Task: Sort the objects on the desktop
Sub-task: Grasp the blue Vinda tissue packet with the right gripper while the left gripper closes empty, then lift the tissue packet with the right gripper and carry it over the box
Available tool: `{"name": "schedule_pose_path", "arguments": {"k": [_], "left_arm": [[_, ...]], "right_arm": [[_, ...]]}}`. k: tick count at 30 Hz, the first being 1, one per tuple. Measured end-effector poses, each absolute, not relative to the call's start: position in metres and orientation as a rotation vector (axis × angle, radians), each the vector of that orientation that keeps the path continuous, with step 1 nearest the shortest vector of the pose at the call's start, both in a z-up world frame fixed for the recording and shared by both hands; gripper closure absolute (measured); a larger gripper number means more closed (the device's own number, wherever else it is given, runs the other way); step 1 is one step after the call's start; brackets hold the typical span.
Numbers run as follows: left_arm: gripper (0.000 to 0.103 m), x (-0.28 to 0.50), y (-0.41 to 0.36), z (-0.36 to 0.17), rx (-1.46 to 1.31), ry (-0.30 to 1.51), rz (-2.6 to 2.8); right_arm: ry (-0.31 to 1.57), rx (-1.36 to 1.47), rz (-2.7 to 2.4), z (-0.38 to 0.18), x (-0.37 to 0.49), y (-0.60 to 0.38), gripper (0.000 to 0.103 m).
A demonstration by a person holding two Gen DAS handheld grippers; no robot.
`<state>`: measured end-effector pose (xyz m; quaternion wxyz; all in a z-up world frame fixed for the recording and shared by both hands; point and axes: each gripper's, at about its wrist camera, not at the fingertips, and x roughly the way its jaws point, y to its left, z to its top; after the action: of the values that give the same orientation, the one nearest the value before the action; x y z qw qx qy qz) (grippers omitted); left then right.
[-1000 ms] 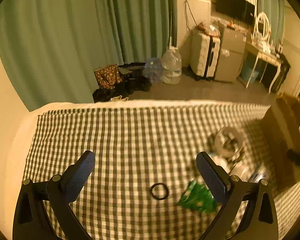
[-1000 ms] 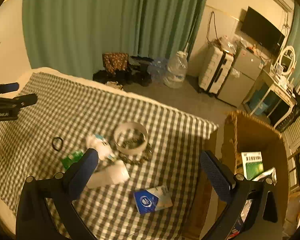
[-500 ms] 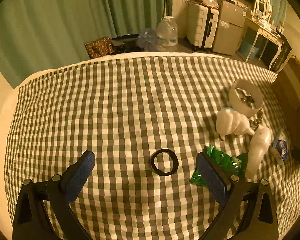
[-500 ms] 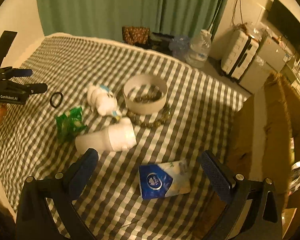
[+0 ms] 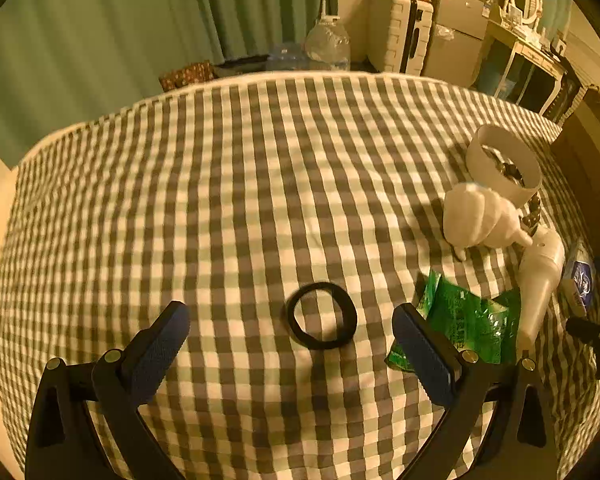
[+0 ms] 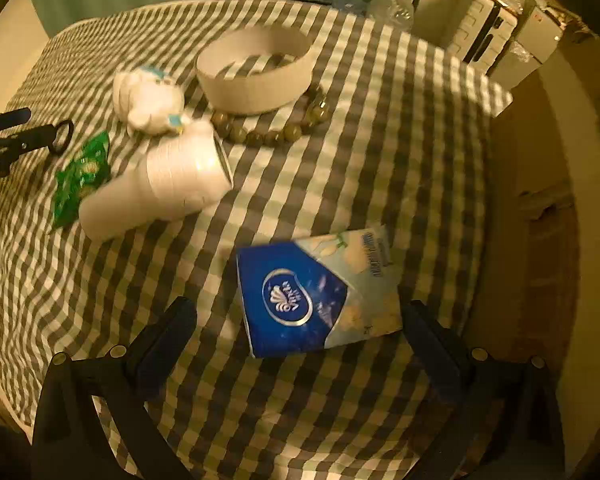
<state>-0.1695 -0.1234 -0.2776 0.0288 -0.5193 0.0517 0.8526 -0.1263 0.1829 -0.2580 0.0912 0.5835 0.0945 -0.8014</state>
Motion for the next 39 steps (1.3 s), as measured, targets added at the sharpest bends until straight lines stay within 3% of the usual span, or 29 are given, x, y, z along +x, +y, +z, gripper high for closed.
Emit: {"name": "schedule_pose_path", "arguments": {"k": [10, 15, 19, 23, 24, 26, 33, 39], "left_arm": [[0.000, -0.158, -0.133, -0.317, -1.655, 0.106, 2.602], [0.000, -0.159, -0.131, -0.319, -1.616, 0.079, 2.616], [0.017, -0.167, -0.122, -0.313, -1.598, 0.105, 2.593], [0.064, -0.176, -0.107, -0.297, -1.579, 0.047, 2.583], [0.070, -0.176, -0.107, -0.295, -1.581, 0.052, 2.576], [0.096, -0.178, -0.108, -0.286, -1.562, 0.027, 2.544], [0.098, -0.187, -0.099, -0.258, -1.447, 0.152, 2.539], [0.098, -0.194, -0.088, -0.232, -1.402, 0.153, 2.559]], "right_arm": [[0.184, 1.795, -2.341, -0.271, -0.132, 0.175, 0.000], [0.226, 1.809, -2.353, -0.274, -0.130, 0.171, 0.005], [0.226, 1.770, -2.426, -0.269, -0.127, 0.173, 0.025], [0.185, 1.781, -2.416, -0.268, -0.127, 0.176, 0.027], [0.172, 1.779, -2.411, -0.267, -0.127, 0.177, 0.027], [0.167, 1.772, -2.400, -0.266, -0.126, 0.178, 0.027], [0.248, 1.737, -2.312, -0.259, -0.121, 0.166, 0.028], [0.305, 1.681, -2.346, -0.239, -0.122, 0.155, 0.028]]}}
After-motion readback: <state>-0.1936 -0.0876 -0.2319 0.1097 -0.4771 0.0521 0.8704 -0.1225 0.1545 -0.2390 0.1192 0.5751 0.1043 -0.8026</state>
